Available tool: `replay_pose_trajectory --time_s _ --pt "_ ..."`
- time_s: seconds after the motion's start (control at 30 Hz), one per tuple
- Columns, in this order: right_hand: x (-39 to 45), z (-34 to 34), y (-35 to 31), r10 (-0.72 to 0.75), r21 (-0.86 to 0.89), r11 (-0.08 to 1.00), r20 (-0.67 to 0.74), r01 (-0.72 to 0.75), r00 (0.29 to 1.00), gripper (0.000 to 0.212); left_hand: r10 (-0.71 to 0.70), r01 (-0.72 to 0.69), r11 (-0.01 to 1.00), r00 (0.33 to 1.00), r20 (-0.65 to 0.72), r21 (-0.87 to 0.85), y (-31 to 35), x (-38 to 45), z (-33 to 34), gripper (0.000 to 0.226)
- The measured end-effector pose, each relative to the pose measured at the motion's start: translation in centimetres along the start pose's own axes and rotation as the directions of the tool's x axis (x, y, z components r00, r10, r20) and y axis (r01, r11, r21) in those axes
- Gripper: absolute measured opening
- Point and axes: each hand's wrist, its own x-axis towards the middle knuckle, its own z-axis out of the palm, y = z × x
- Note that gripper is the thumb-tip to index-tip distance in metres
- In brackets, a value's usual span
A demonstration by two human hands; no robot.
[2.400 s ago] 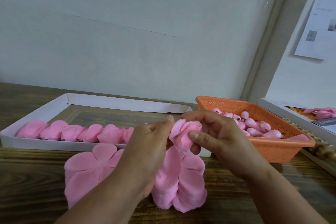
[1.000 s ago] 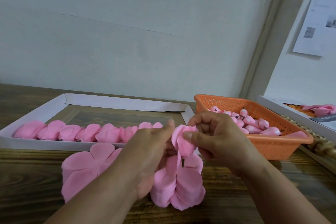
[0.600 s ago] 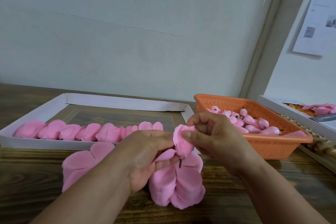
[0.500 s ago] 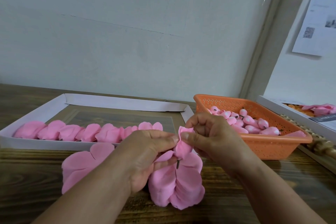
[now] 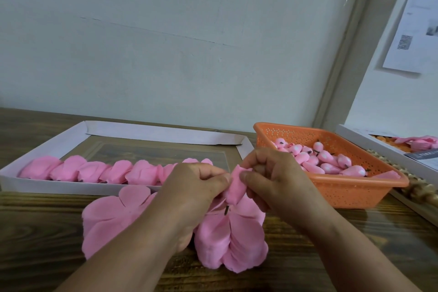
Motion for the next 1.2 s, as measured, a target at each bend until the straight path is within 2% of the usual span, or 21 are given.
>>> replay_pose_trajectory --time_s 0.1,0.27,0.5,0.67,0.77,0.87,1.03,1.2 --pt "-0.1 -0.1 0.2 -0.045 -0.032 0.998 0.019 0.046 0.999 0.016 -0.070 0.072 0.997 0.996 0.056 -0.031 0.5 -0.1 -0.4 0.025" --pt "-0.5 -1.3 0.1 -0.126 0.028 0.992 0.097 0.124 0.987 0.017 -0.146 0.175 0.968 0.975 0.168 -0.179 1.1 0.0 -1.2 0.023" --pt "-0.4 -1.9 0.4 -0.146 0.186 0.976 0.158 0.116 0.977 0.017 -0.124 0.201 0.968 0.904 0.410 -0.151 0.9 0.2 -1.8 0.020" --pt "-0.3 -2.0 0.8 -0.150 0.256 0.961 0.180 0.101 0.972 0.012 -0.105 0.229 0.955 0.854 0.510 -0.186 0.5 0.1 -1.8 0.023" --pt "-0.2 -1.8 1.0 -0.157 0.274 0.956 0.160 0.109 0.975 0.002 -0.106 0.252 0.945 0.839 0.533 -0.210 0.5 0.0 -1.8 0.025" --pt "-0.2 -1.5 1.1 -0.162 0.252 0.960 0.144 0.122 0.976 0.003 -0.107 0.244 0.950 0.841 0.530 -0.196 0.4 0.1 -1.7 0.025" --pt "-0.2 -0.8 1.0 -0.157 0.118 0.982 0.083 0.146 0.984 0.009 -0.133 0.274 0.941 0.838 0.529 -0.197 0.0 0.4 -1.9 0.024" --pt "-0.1 0.0 0.5 -0.178 0.043 0.983 0.018 0.177 0.984 0.013 -0.157 0.304 0.921 0.861 0.484 -0.243 -0.1 0.6 -1.6 0.018"
